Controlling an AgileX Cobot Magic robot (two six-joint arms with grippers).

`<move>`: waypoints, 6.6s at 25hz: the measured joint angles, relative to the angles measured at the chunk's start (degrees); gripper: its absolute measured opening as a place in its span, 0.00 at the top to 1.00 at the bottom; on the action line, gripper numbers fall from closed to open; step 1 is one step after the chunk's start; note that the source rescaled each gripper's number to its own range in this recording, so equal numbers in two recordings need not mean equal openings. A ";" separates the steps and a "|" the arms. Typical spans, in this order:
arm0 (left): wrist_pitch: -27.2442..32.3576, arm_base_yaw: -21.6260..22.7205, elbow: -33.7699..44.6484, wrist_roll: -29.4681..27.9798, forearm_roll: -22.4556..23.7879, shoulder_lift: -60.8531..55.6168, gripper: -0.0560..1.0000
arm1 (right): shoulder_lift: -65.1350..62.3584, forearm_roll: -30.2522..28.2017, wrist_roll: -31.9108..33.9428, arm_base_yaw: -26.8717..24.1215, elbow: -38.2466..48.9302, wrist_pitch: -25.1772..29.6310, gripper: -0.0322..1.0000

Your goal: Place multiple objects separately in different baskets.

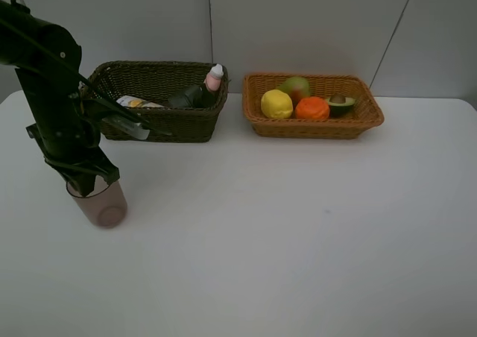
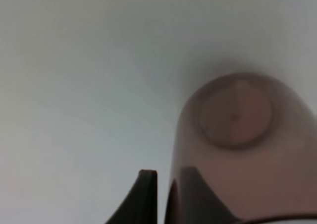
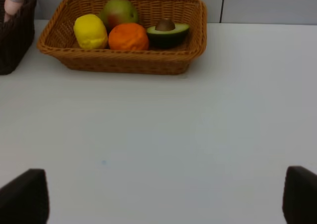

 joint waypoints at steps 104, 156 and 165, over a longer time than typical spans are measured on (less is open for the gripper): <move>-23.45 5.32 -28.89 0.13 11.02 12.86 0.95 | 0.00 0.00 0.00 0.00 0.00 0.00 0.00; -14.56 4.68 -3.97 -1.08 3.58 -15.98 0.10 | 0.00 0.00 0.00 0.00 0.00 0.00 0.00; -7.80 4.68 12.08 -2.19 -0.27 -36.40 0.10 | 0.00 0.00 0.00 0.00 0.00 0.00 0.00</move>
